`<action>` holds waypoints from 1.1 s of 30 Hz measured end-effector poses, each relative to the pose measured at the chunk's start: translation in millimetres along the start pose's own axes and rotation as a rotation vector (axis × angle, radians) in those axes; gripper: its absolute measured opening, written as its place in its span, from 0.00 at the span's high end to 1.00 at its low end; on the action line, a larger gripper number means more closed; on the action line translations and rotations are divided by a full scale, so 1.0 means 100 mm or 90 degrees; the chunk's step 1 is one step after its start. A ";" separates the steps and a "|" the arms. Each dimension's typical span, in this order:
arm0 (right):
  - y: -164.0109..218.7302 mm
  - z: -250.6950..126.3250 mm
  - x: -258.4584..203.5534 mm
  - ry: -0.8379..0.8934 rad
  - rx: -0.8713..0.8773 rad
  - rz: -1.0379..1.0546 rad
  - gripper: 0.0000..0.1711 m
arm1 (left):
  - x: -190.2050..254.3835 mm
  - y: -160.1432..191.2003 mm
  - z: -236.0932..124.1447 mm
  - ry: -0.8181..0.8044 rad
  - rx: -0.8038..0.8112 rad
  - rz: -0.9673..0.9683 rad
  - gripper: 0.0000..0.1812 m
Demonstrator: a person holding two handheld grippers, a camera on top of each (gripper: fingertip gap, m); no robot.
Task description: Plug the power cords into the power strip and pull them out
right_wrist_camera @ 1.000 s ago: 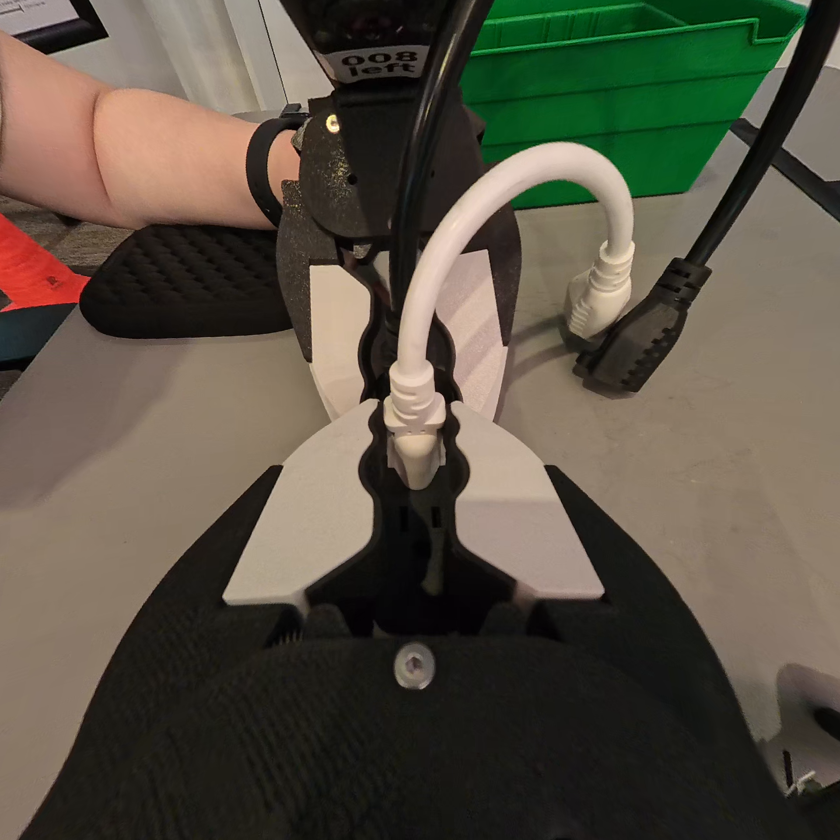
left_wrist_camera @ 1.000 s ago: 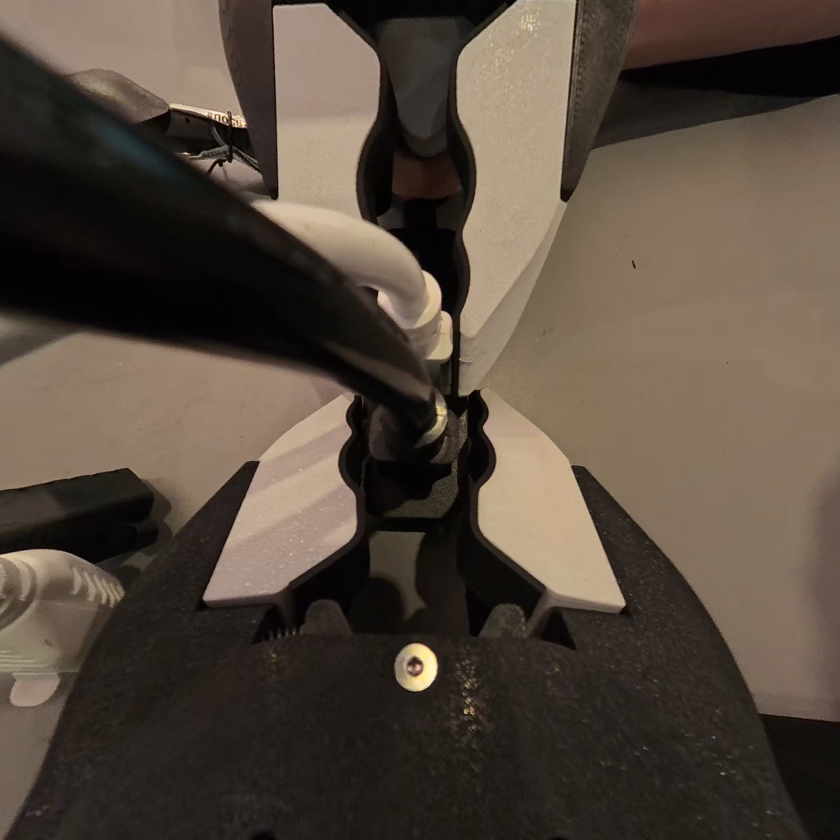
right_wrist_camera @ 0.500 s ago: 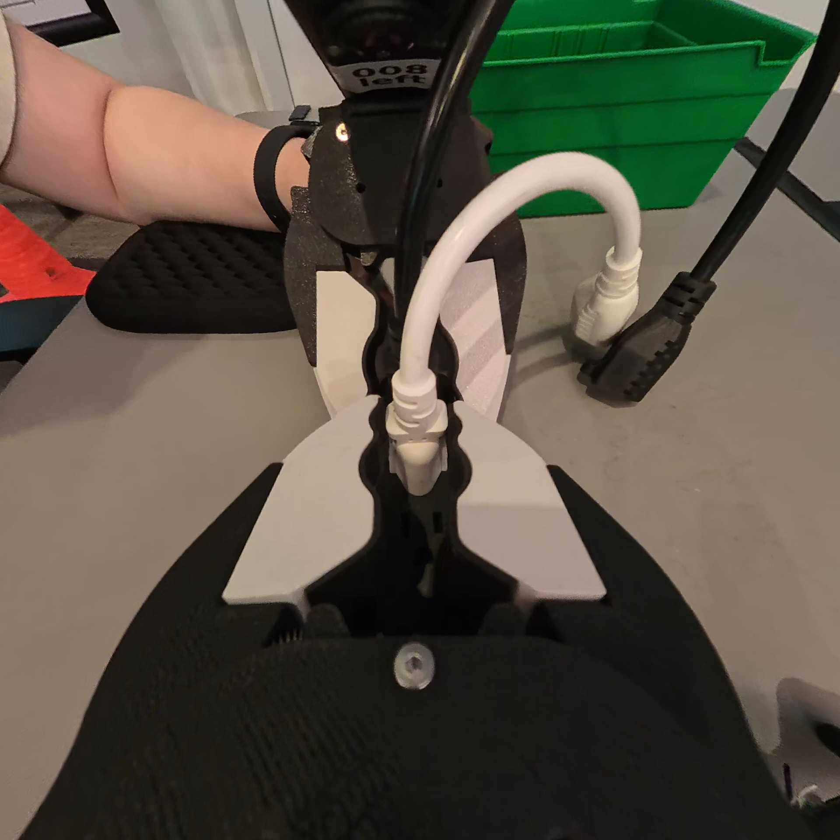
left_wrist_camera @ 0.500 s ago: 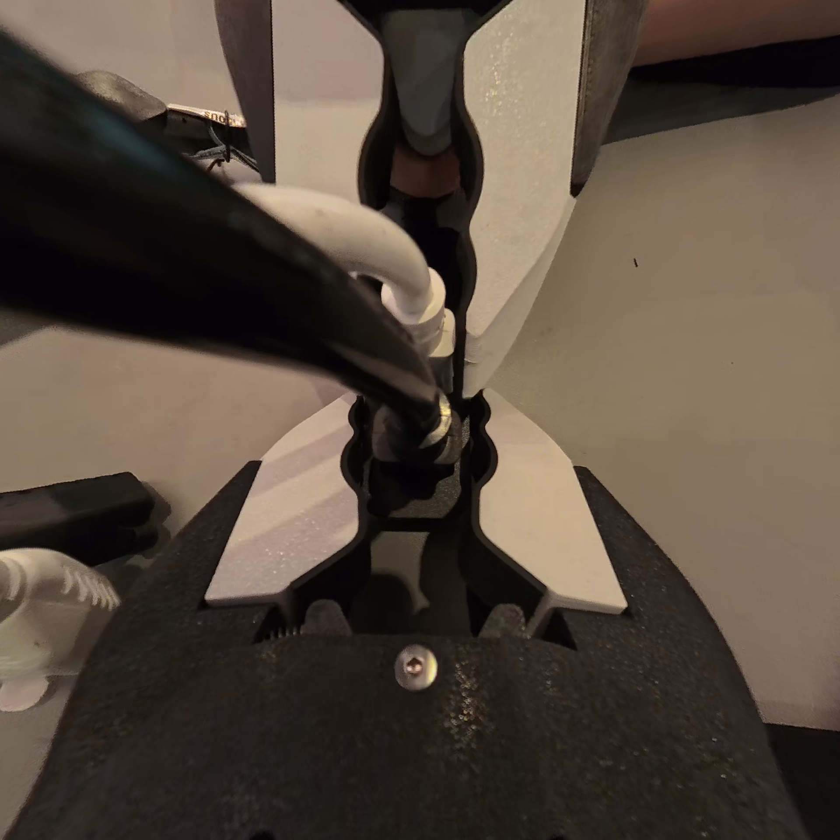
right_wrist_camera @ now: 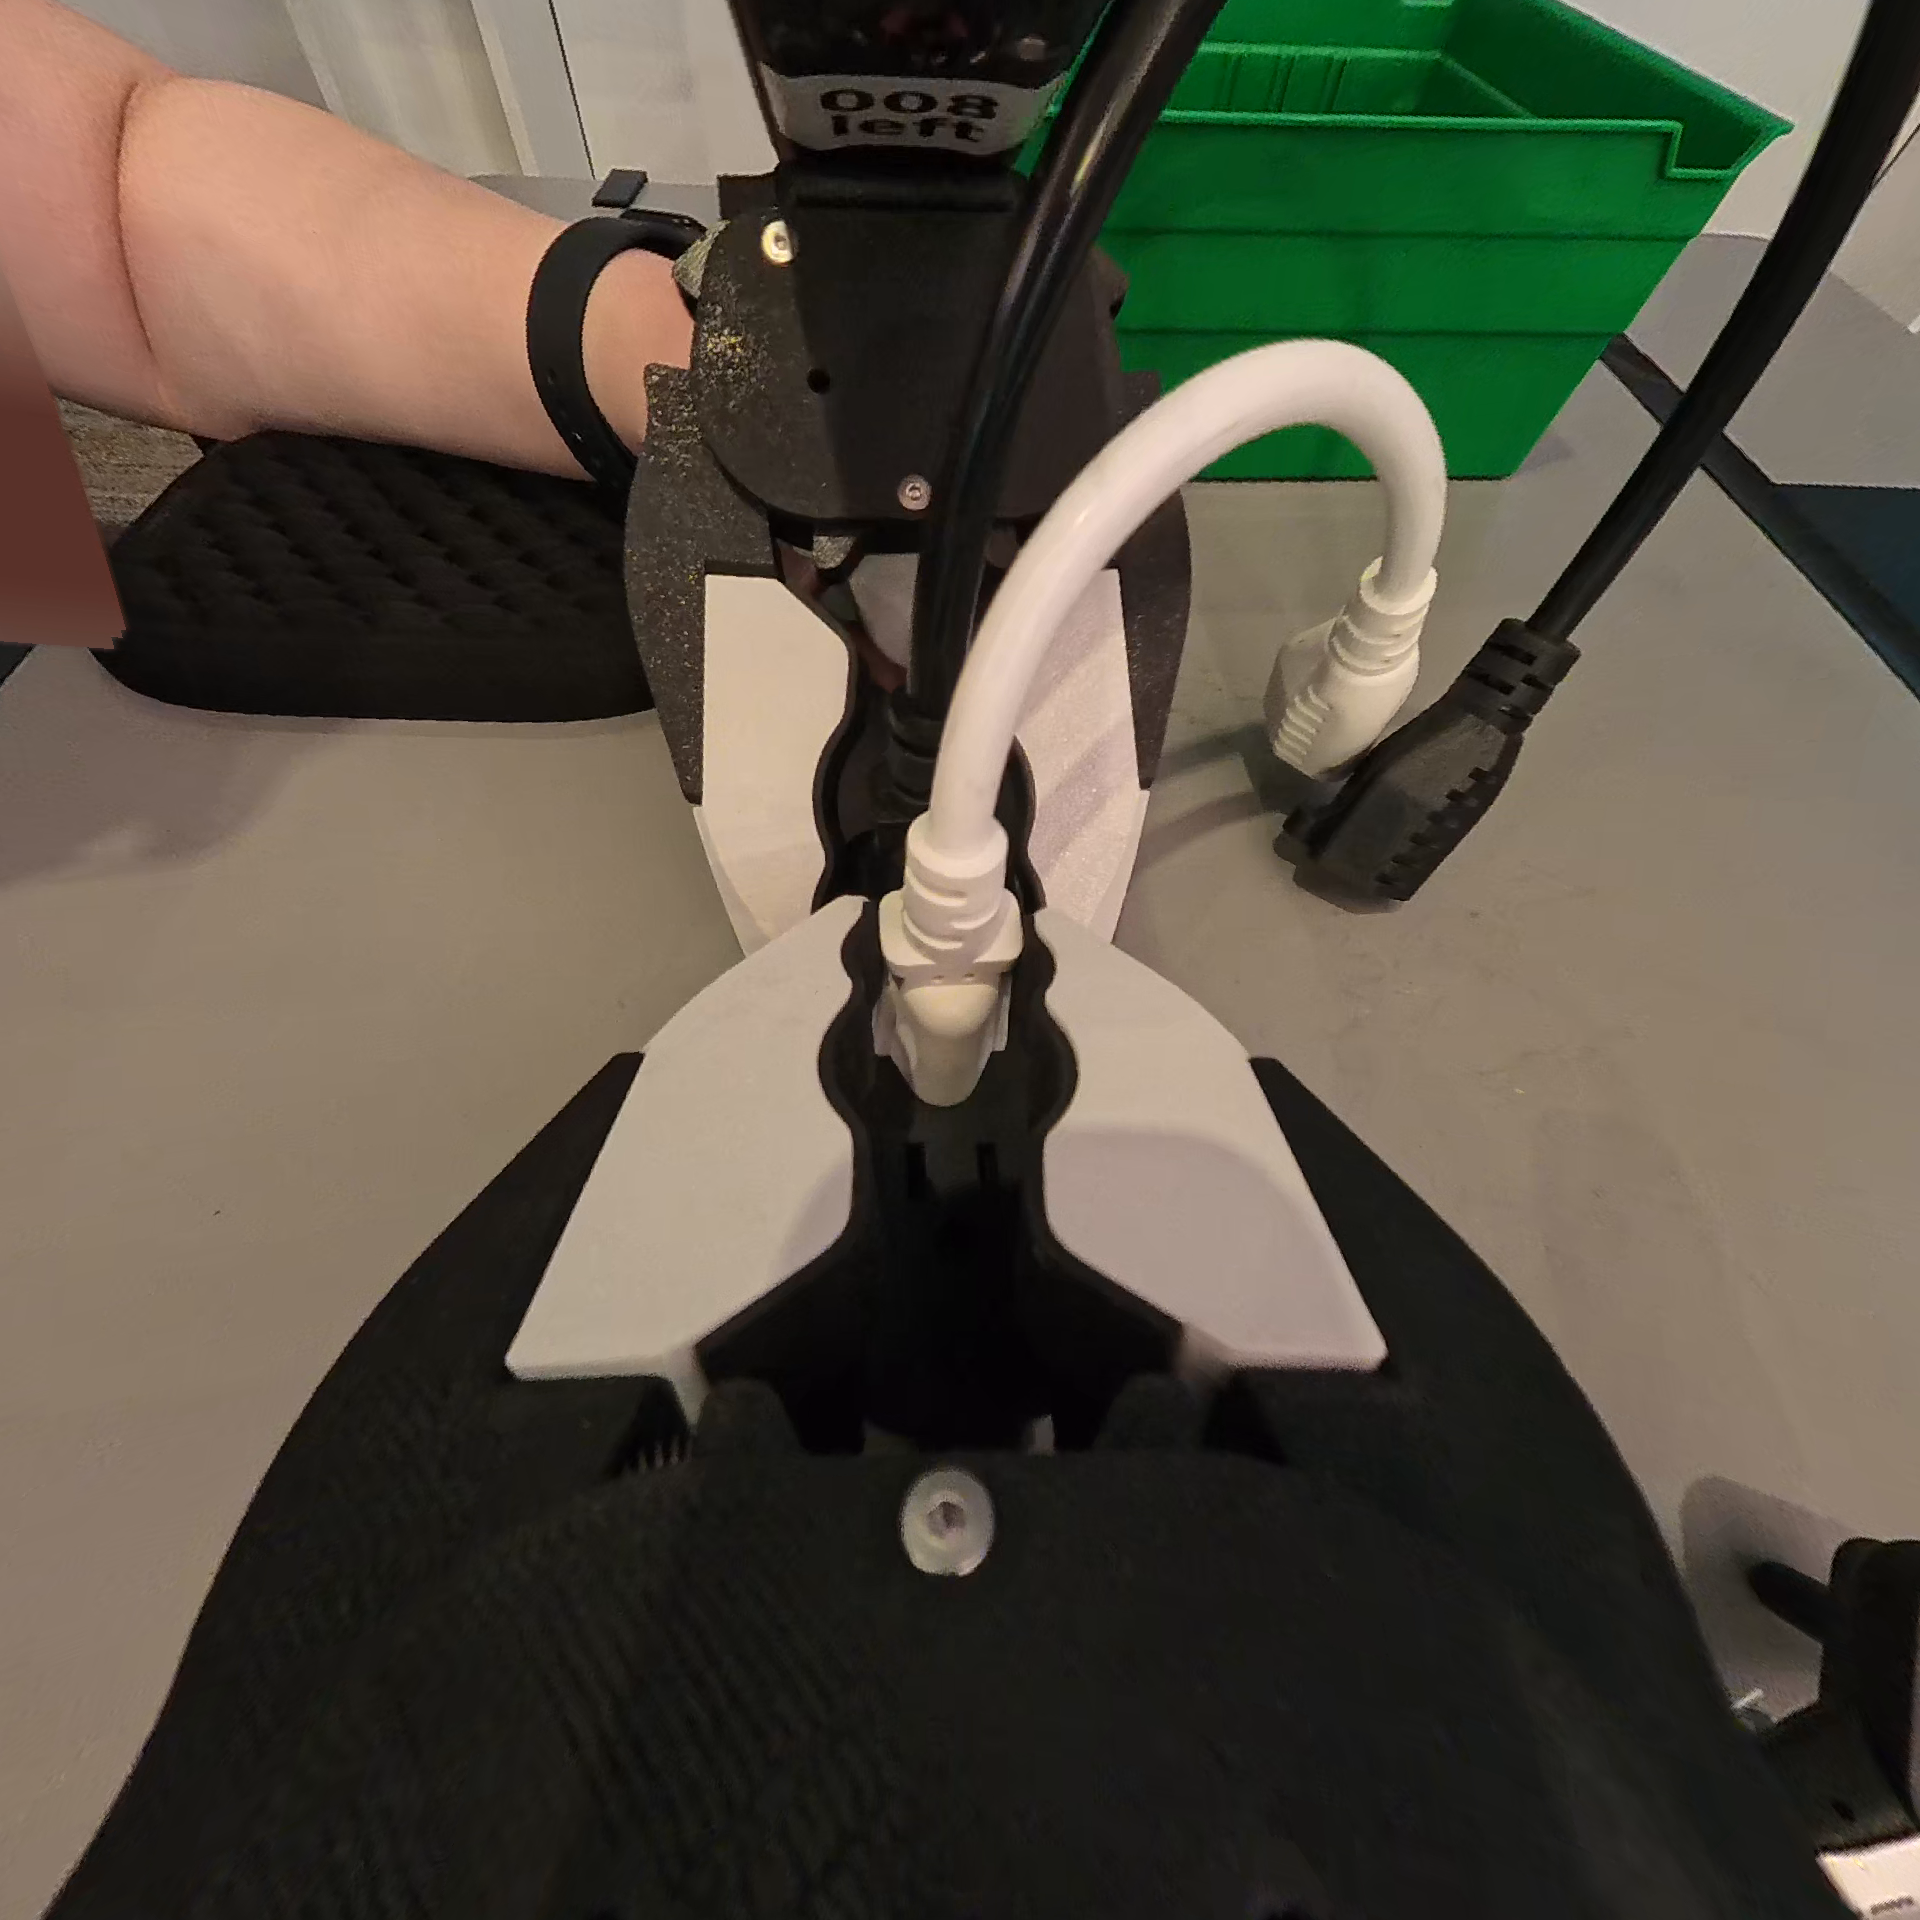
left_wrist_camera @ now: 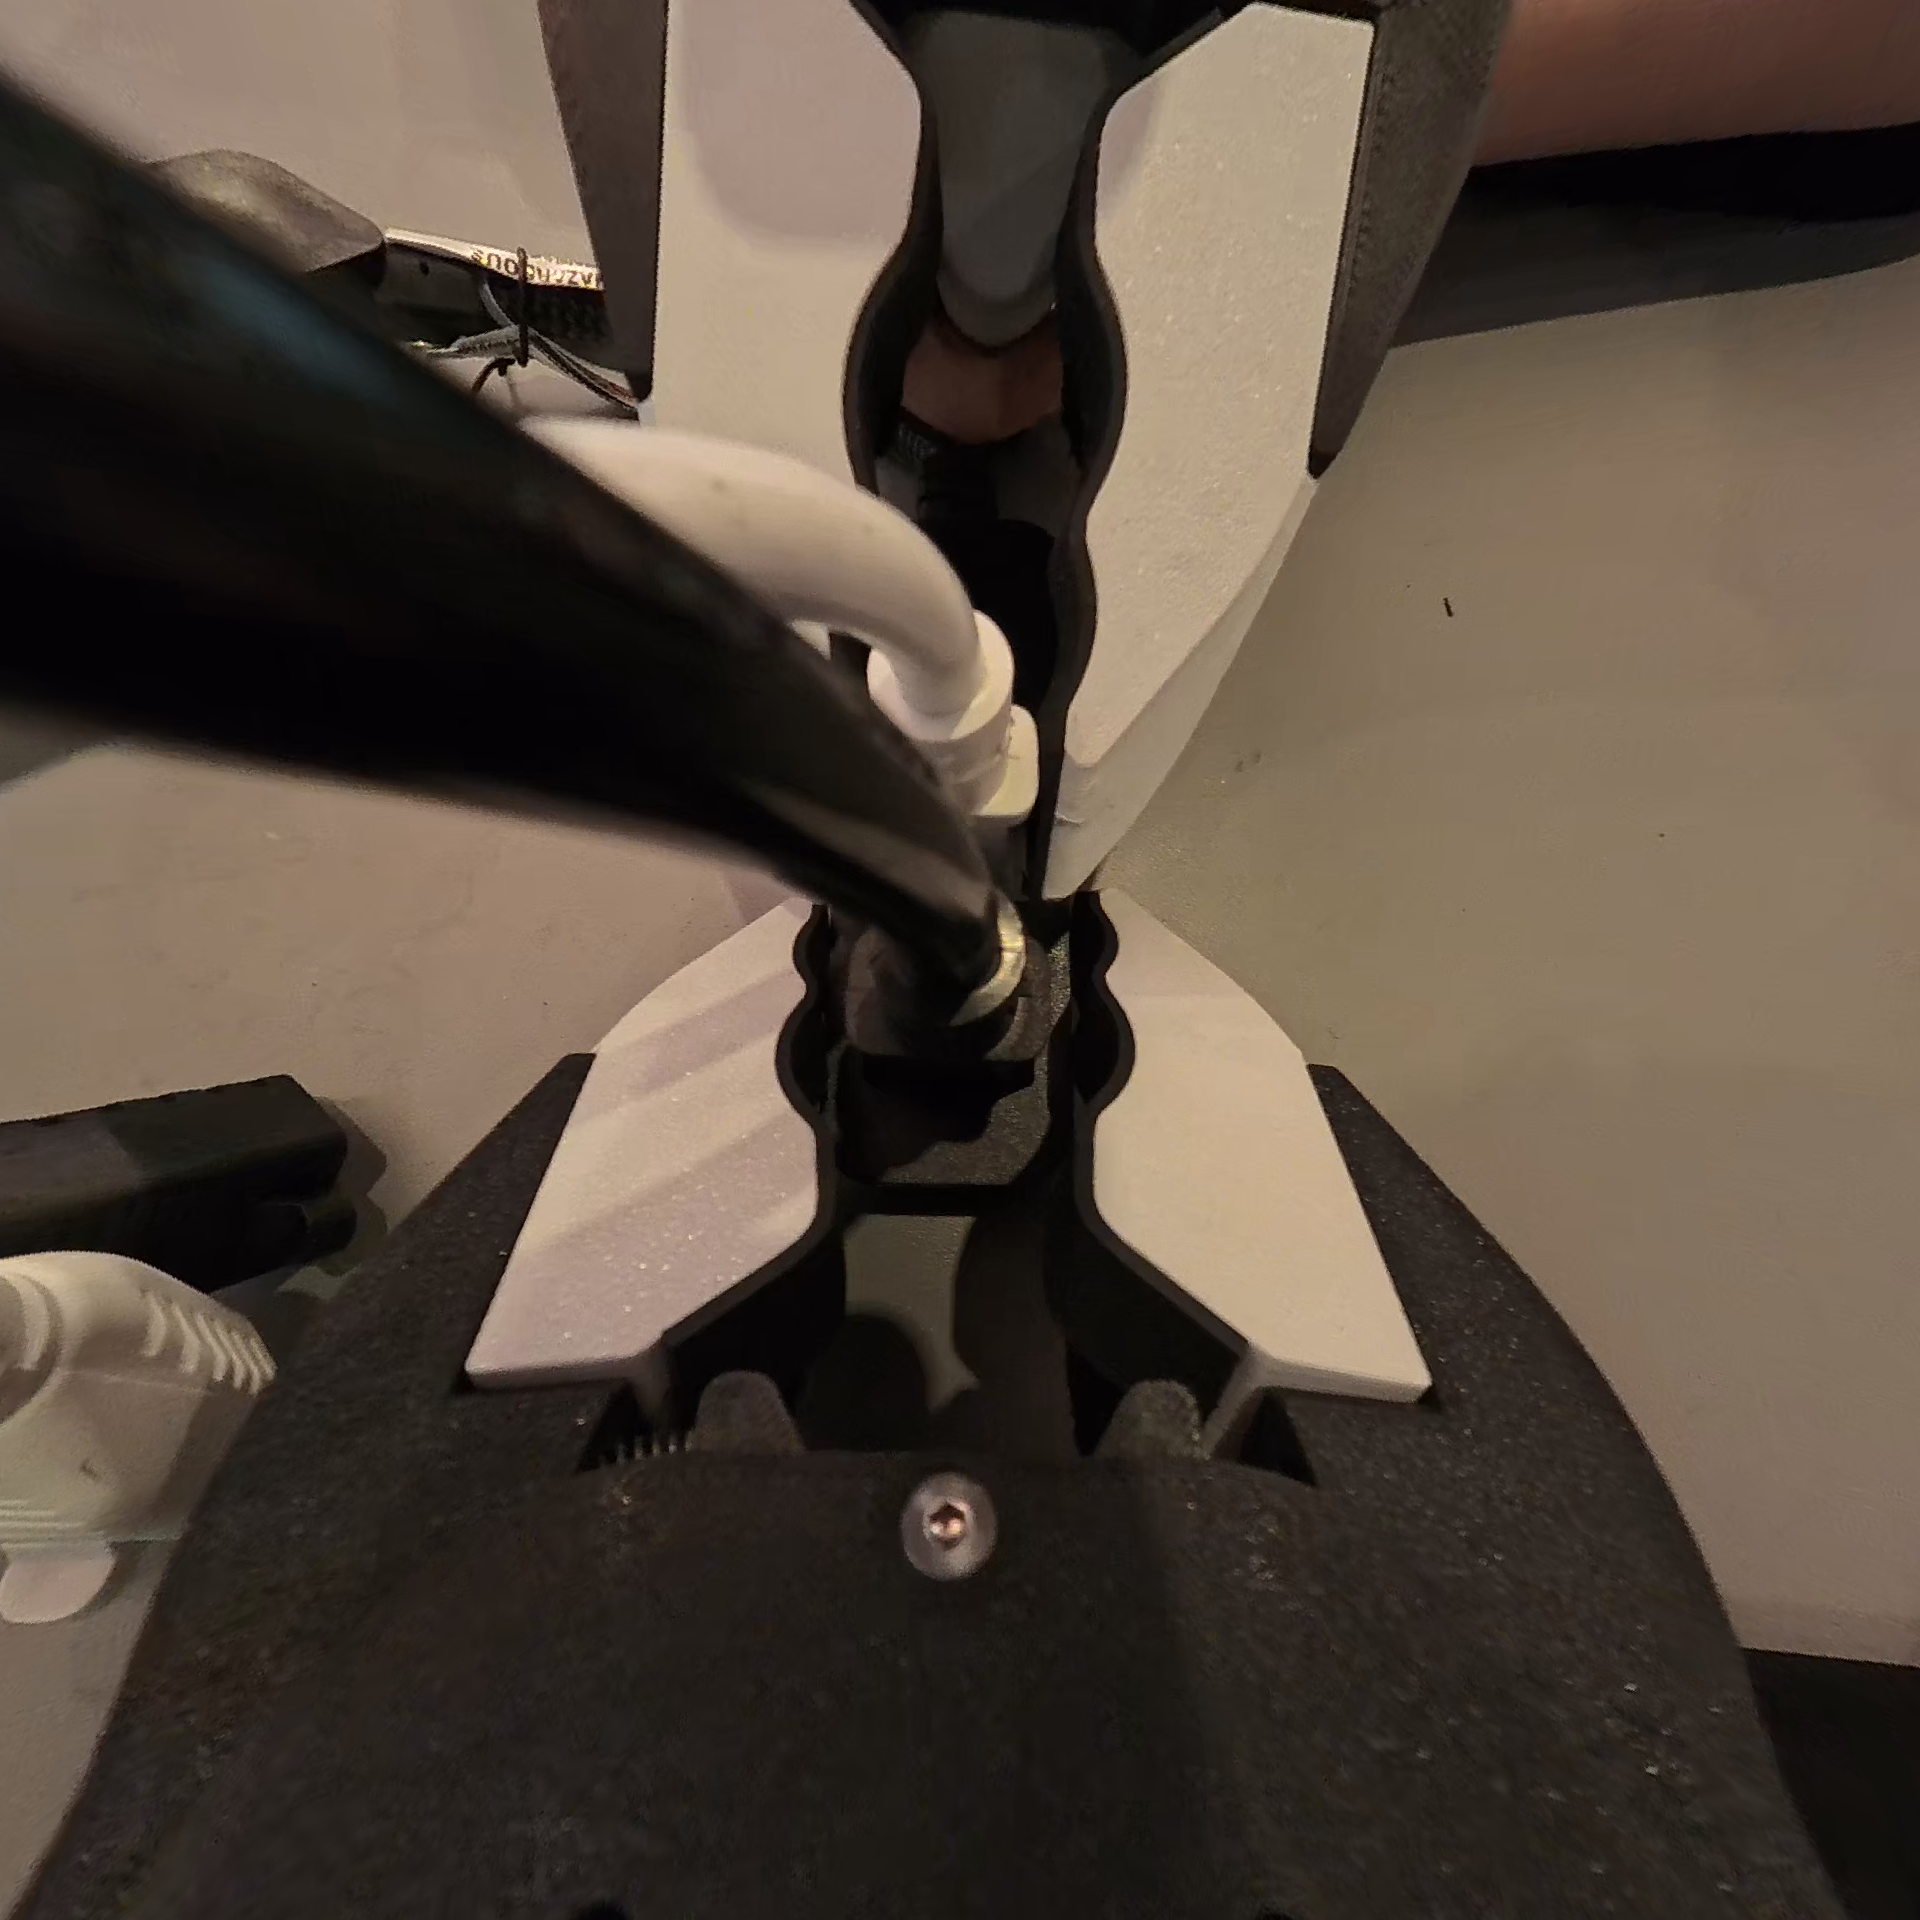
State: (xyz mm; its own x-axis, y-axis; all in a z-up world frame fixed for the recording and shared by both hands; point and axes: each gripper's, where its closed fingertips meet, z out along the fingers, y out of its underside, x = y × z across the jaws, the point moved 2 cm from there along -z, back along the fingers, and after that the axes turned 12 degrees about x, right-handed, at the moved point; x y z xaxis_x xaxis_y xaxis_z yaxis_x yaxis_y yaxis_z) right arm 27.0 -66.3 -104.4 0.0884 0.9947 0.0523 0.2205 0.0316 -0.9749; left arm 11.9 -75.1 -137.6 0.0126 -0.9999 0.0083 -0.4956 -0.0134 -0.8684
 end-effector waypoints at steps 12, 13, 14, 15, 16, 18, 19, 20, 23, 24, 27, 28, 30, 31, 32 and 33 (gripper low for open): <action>-0.01 -0.02 0.02 0.007 0.017 0.034 0.86 | -0.04 0.01 -0.01 0.001 0.000 -0.001 0.75; -0.01 -0.02 0.02 0.002 0.020 0.042 0.87 | -0.04 0.01 -0.02 0.002 0.000 -0.003 0.75; -0.02 -0.02 0.02 -0.002 0.022 0.050 0.87 | -0.04 0.01 -0.02 0.002 0.000 -0.003 0.75; -0.03 -0.02 0.02 -0.009 0.028 0.063 0.87 | -0.04 0.01 -0.02 0.003 0.001 -0.003 0.75; -0.04 -0.03 0.03 -0.016 0.039 0.086 0.87 | -0.05 0.00 -0.02 0.004 0.001 -0.006 0.75; -0.11 -0.08 0.06 -0.032 0.068 0.168 0.85 | -0.05 0.01 -0.02 0.008 0.000 -0.003 0.75; -0.14 -0.11 0.07 -0.042 0.072 0.216 0.88 | -0.05 0.00 -0.01 0.006 0.000 -0.003 0.75; -0.14 -0.12 0.08 -0.048 0.068 0.248 0.88 | -0.06 0.00 -0.01 0.004 0.000 -0.003 0.75; -0.14 -0.11 0.07 -0.039 0.073 0.184 0.88 | -0.06 0.01 -0.01 0.003 0.000 -0.001 0.75; -0.14 -0.10 0.06 -0.035 0.068 0.165 0.88 | -0.06 0.01 -0.01 0.001 -0.001 0.002 0.75; -0.12 -0.04 0.05 -0.019 0.070 0.133 0.88 | -0.06 0.01 -0.01 0.001 -0.002 0.003 0.75; -0.12 -0.03 0.04 -0.017 0.078 0.126 0.87 | -0.06 0.01 -0.01 0.000 -0.002 0.006 0.75; -0.12 -0.03 0.03 -0.017 0.081 0.121 0.88 | -0.06 0.01 -0.01 -0.001 -0.002 0.008 0.75; -0.12 -0.03 0.03 -0.016 0.081 0.117 0.88 | -0.06 0.01 -0.01 0.000 -0.002 0.007 0.76; -0.12 -0.03 0.03 -0.014 0.081 0.109 0.88 | -0.06 0.01 -0.01 0.000 -0.002 0.007 0.75; -0.12 -0.03 0.02 -0.010 0.080 0.100 0.88 | -0.06 0.01 -0.01 -0.001 -0.002 0.007 0.75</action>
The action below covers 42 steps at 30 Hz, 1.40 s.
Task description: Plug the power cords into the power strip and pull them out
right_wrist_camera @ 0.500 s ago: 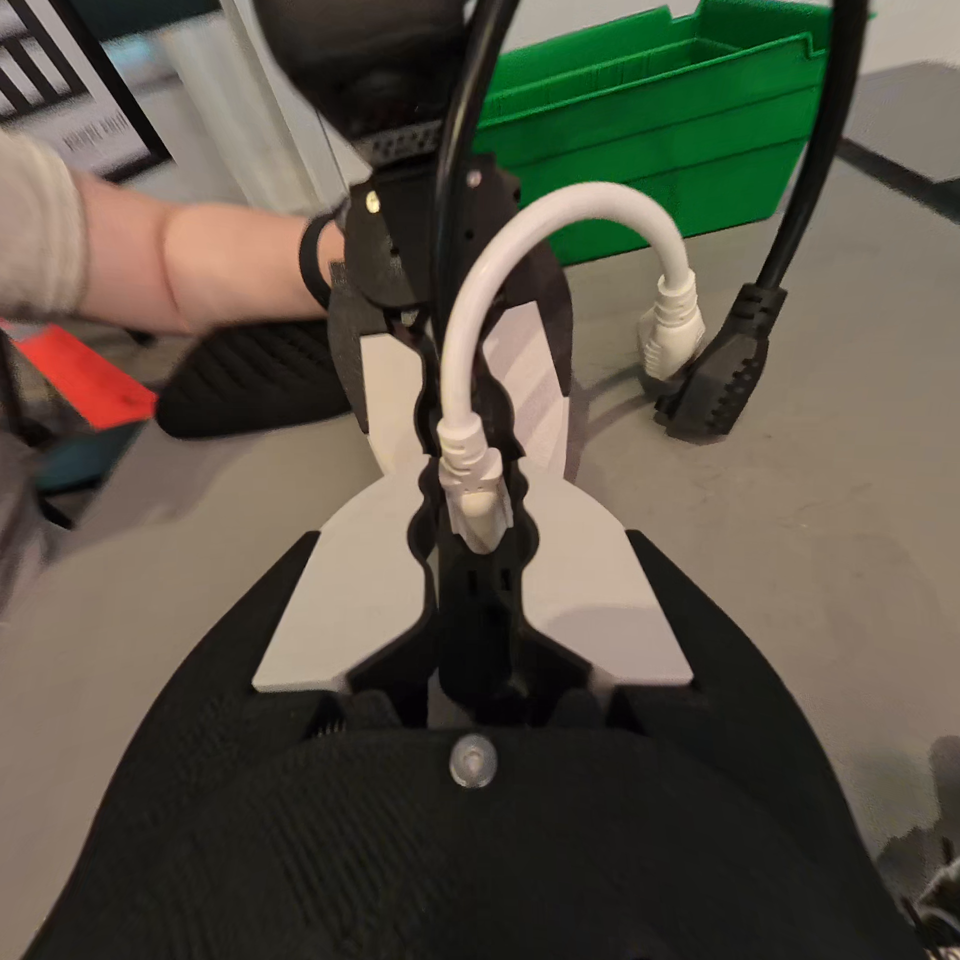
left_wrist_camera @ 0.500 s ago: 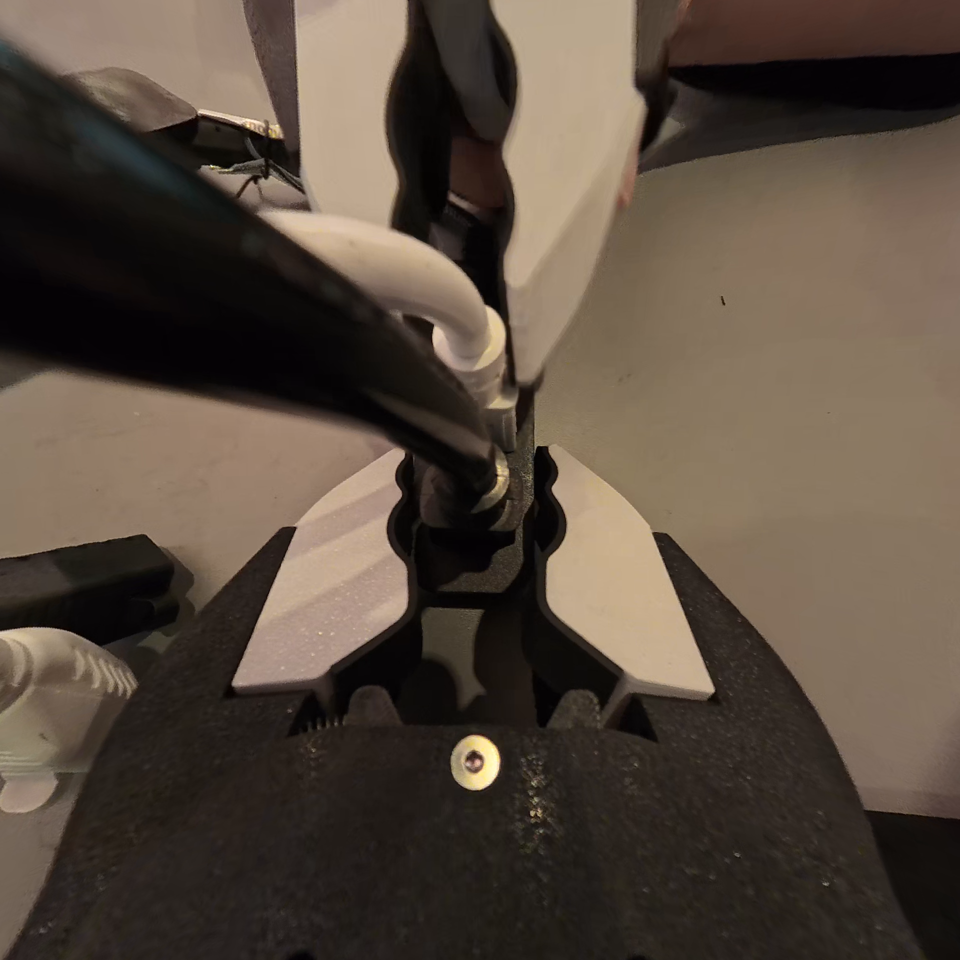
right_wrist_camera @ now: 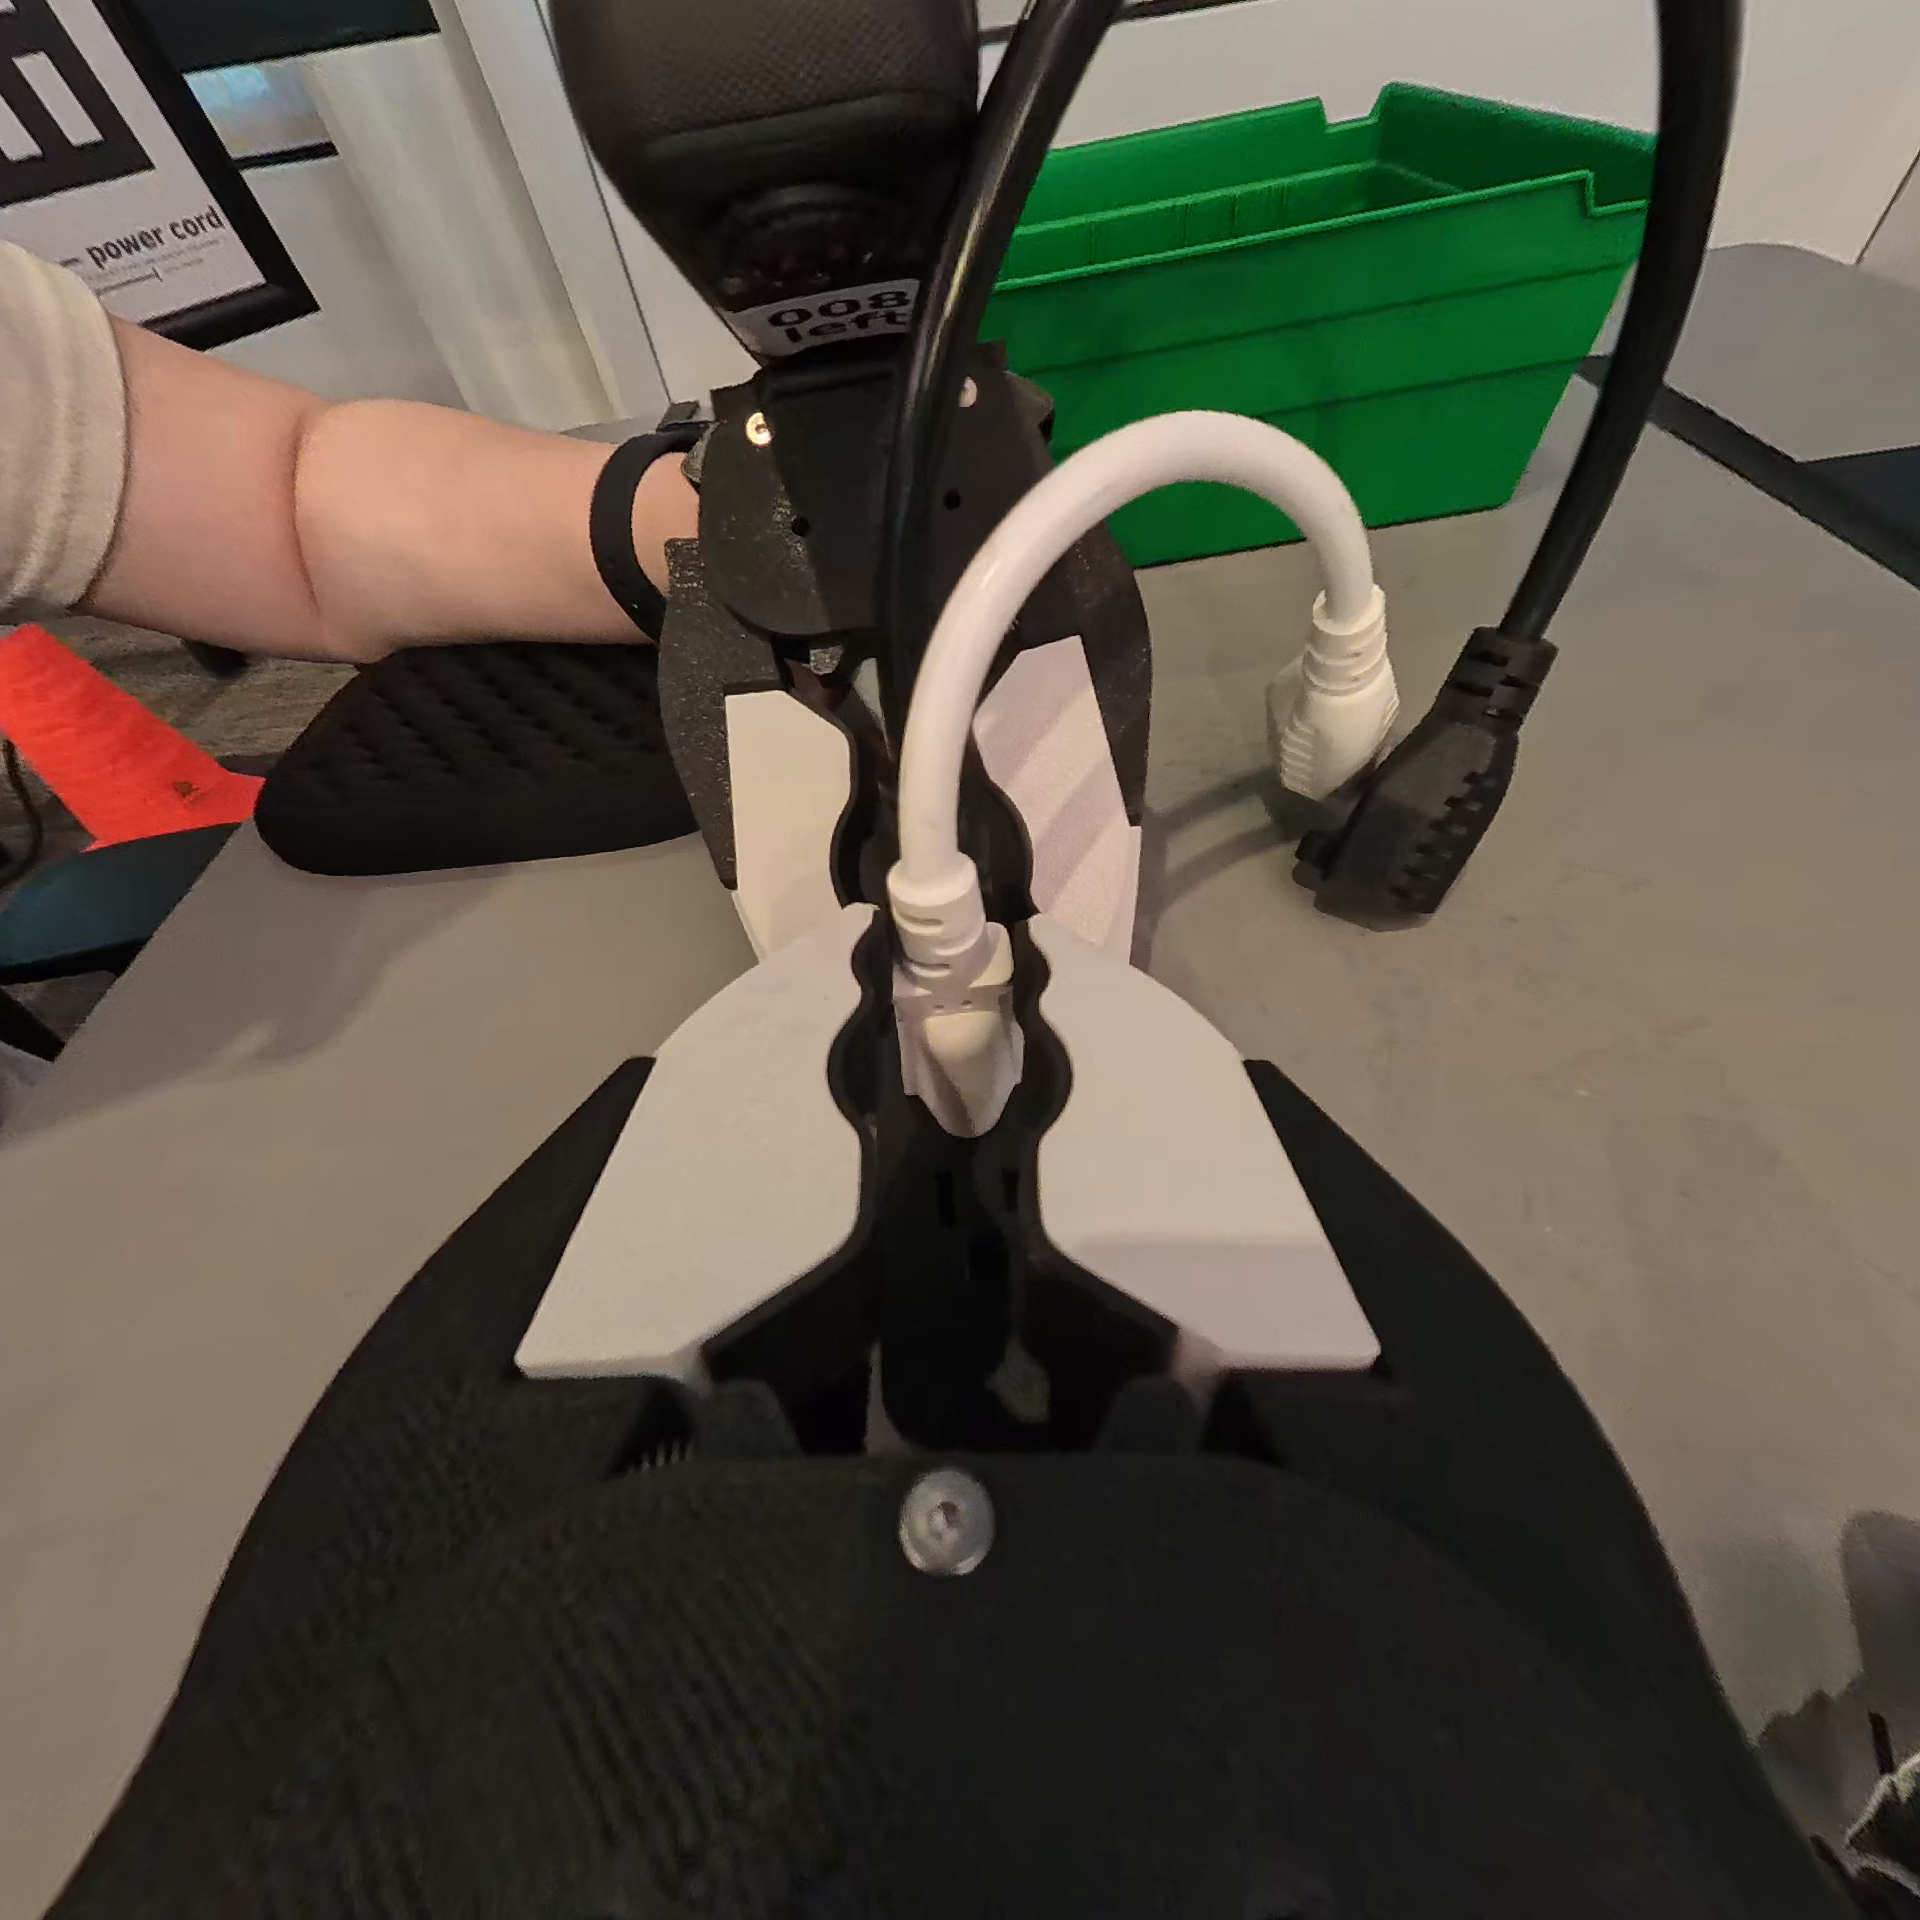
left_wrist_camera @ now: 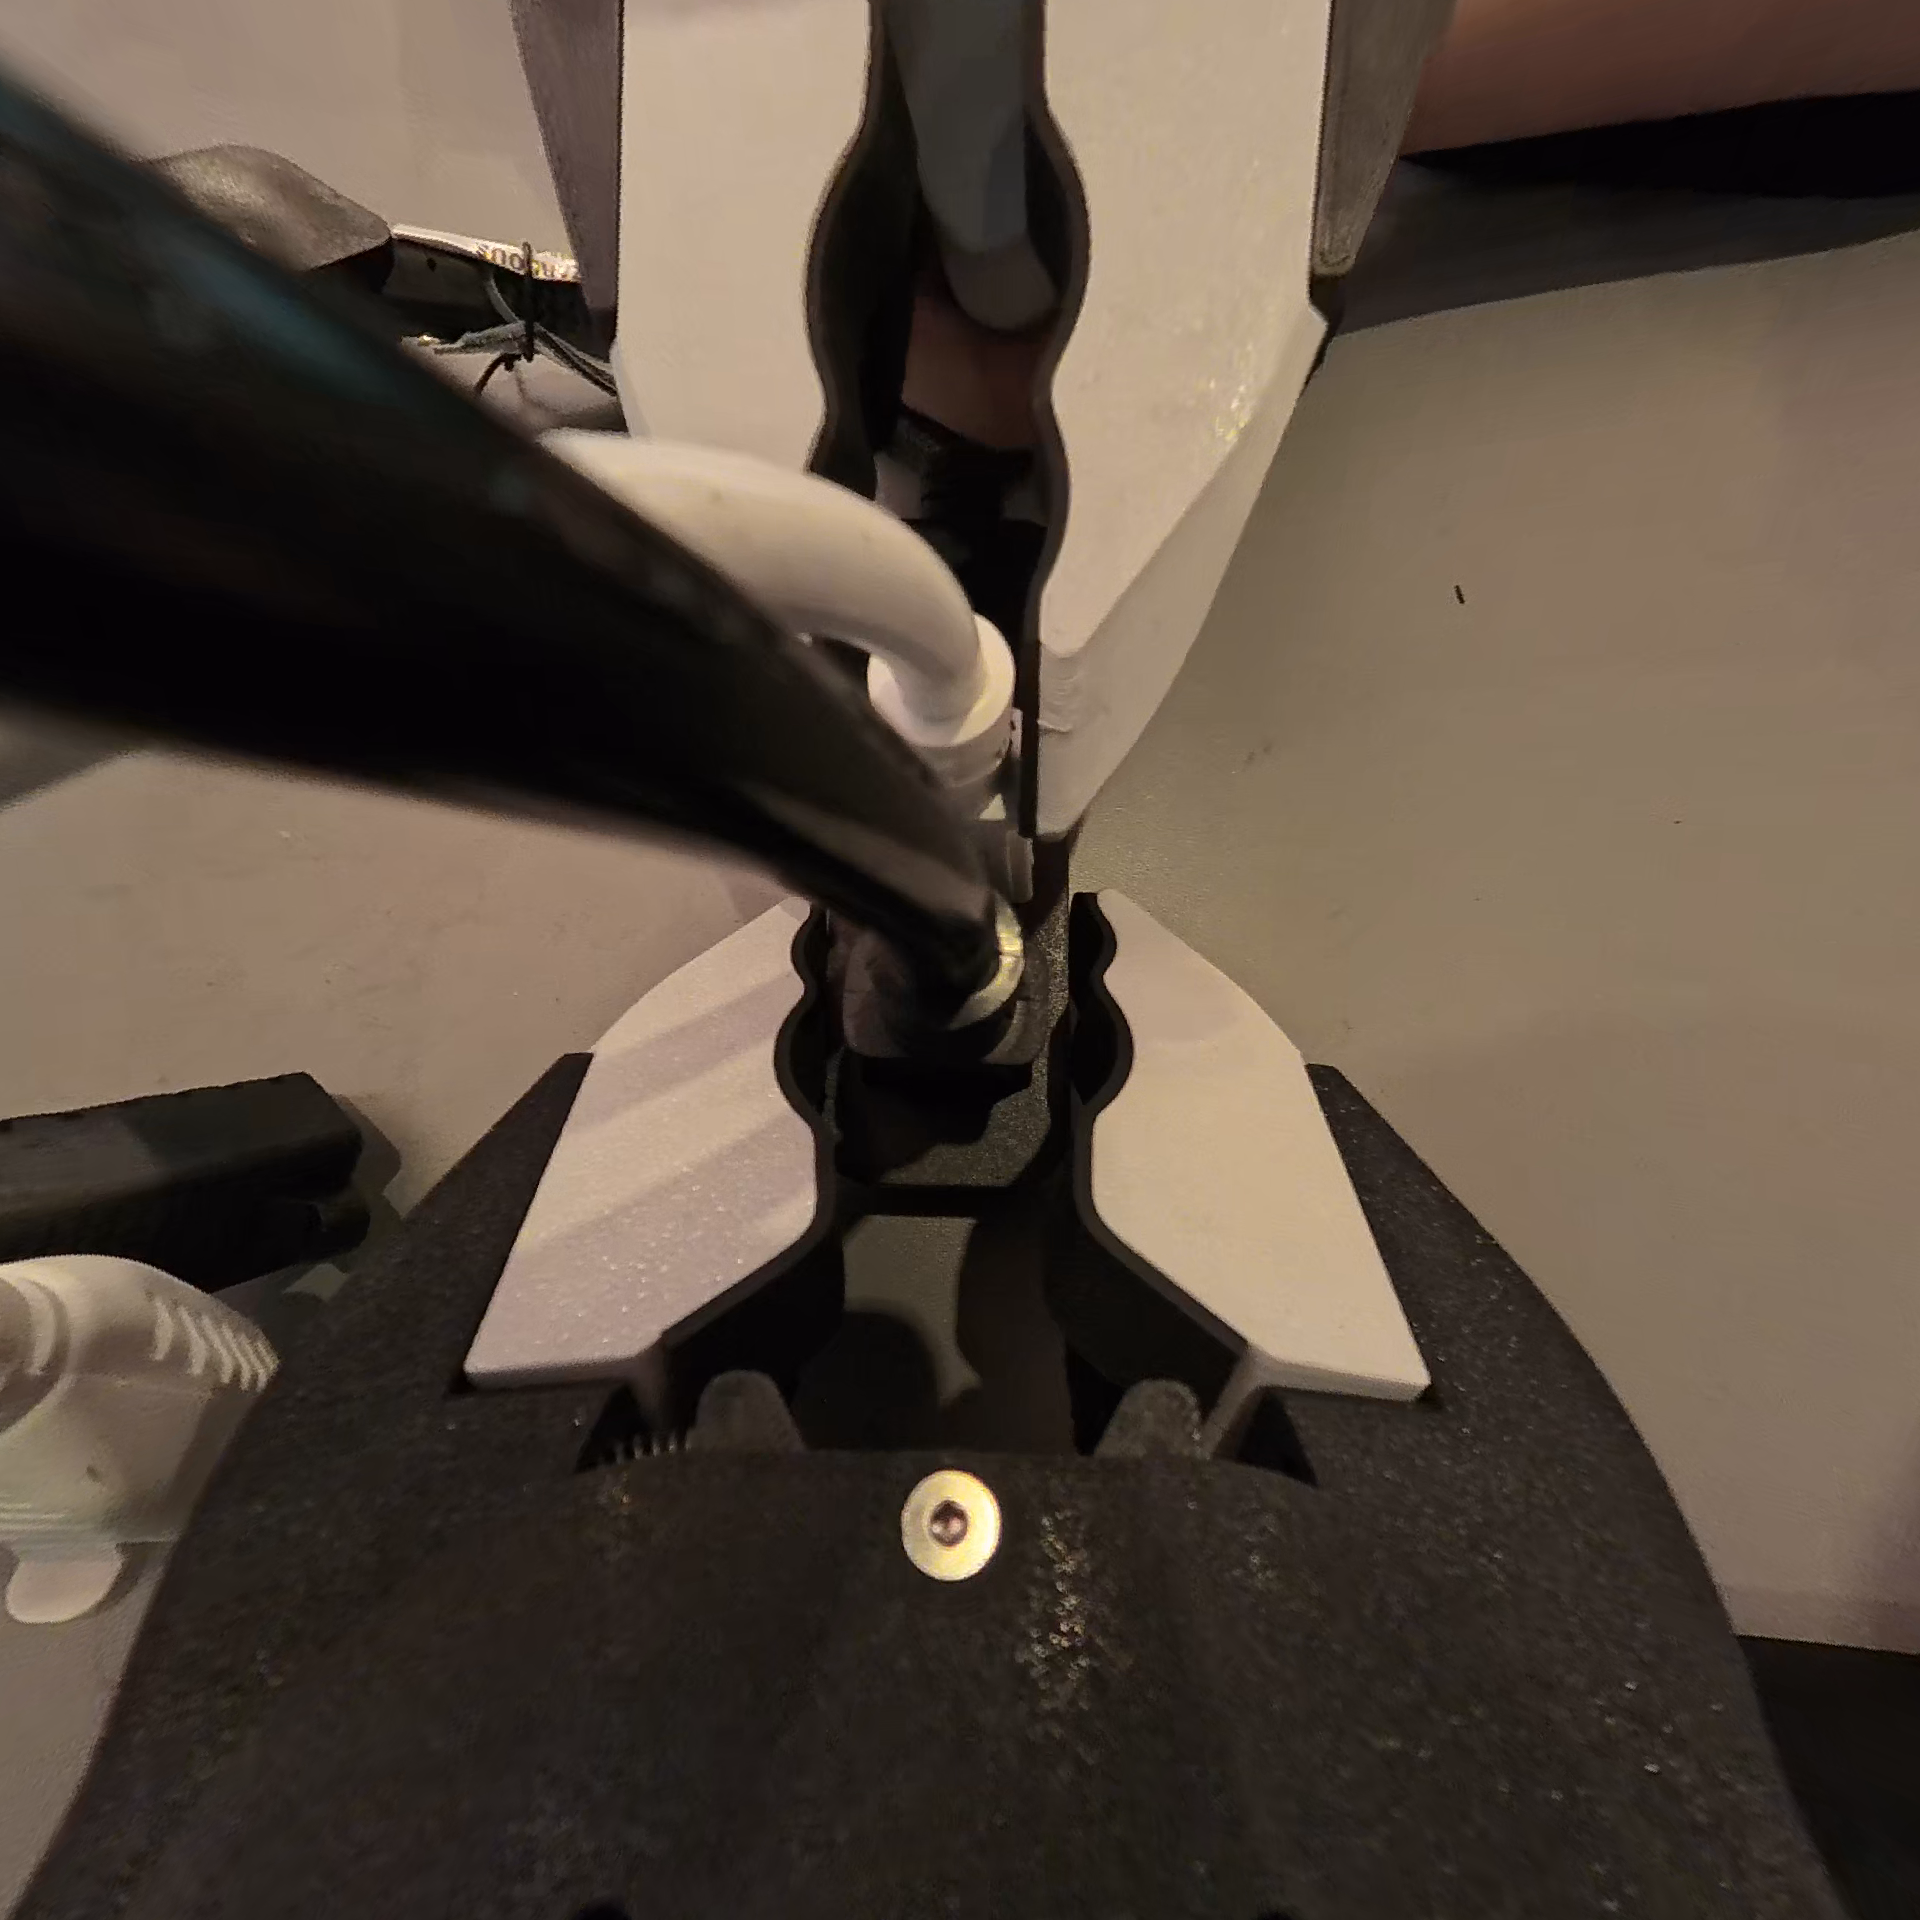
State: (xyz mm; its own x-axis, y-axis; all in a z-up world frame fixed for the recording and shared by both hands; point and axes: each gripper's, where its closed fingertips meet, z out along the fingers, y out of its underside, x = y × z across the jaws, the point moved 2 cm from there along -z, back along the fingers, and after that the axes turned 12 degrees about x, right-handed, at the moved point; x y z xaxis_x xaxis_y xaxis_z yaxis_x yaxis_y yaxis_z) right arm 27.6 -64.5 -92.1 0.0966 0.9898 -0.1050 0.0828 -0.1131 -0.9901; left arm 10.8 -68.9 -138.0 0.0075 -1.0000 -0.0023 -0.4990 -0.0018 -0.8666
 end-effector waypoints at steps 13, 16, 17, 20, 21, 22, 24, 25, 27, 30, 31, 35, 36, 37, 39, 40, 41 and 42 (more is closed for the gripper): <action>0.02 -0.02 0.01 0.001 -0.011 0.001 0.86 | 0.00 0.00 0.00 0.000 0.001 -0.002 0.75; 0.02 -0.03 0.00 0.003 -0.014 -0.026 0.86 | 0.00 0.00 0.00 -0.002 0.000 0.003 0.75; 0.02 -0.03 -0.01 0.004 -0.016 -0.046 0.86 | 0.00 0.00 0.01 -0.002 0.000 0.004 0.75; 0.14 -0.05 0.00 0.013 -0.085 -0.107 0.85 | 0.00 -0.01 0.00 0.002 0.002 -0.005 0.75; 0.23 -0.05 0.01 0.014 -0.128 -0.124 0.83 | 0.00 -0.01 0.00 0.003 0.002 -0.006 0.75; 0.24 -0.03 0.00 0.016 -0.132 -0.131 0.83 | 0.00 -0.01 0.00 0.002 0.001 -0.005 0.75; 0.16 -0.01 -0.01 0.014 -0.093 -0.116 0.84 | 0.00 -0.01 0.00 0.001 0.001 -0.002 0.75; 0.16 -0.01 -0.01 0.012 -0.091 -0.102 0.85 | 0.00 -0.01 0.00 0.001 0.001 -0.003 0.75; 0.11 -0.03 0.01 0.011 -0.063 -0.083 0.86 | 0.00 -0.01 0.00 0.002 0.002 -0.006 0.76; 0.07 -0.05 0.02 0.007 -0.038 -0.058 0.86 | 0.00 -0.01 0.00 0.002 0.002 -0.012 0.76; 0.06 -0.04 0.02 0.011 -0.038 -0.063 0.86 | -0.01 -0.01 0.00 0.001 0.002 -0.013 0.76; 0.06 -0.01 0.02 0.019 -0.038 -0.065 0.86 | -0.01 -0.01 0.00 0.000 0.001 -0.011 0.76; 0.07 0.00 0.02 0.019 -0.042 -0.054 0.86 | -0.01 -0.01 0.00 -0.001 0.001 -0.009 0.76; 0.08 0.01 0.02 0.017 -0.046 -0.049 0.86 | 0.00 -0.01 0.00 -0.001 0.001 -0.008 0.76; 0.08 0.01 0.01 0.020 -0.047 -0.054 0.86 | 0.00 -0.01 0.00 0.000 0.000 -0.009 0.75; 0.08 0.01 0.01 0.021 -0.047 -0.057 0.86 | 0.00 -0.01 0.00 0.000 0.000 -0.007 0.75; 0.08 0.01 0.01 0.021 -0.046 -0.060 0.86 | 0.00 -0.01 0.00 -0.001 -0.001 -0.004 0.75; 0.08 0.01 0.00 0.021 -0.045 -0.062 0.87 | 0.00 -0.01 0.01 -0.001 -0.001 -0.003 0.75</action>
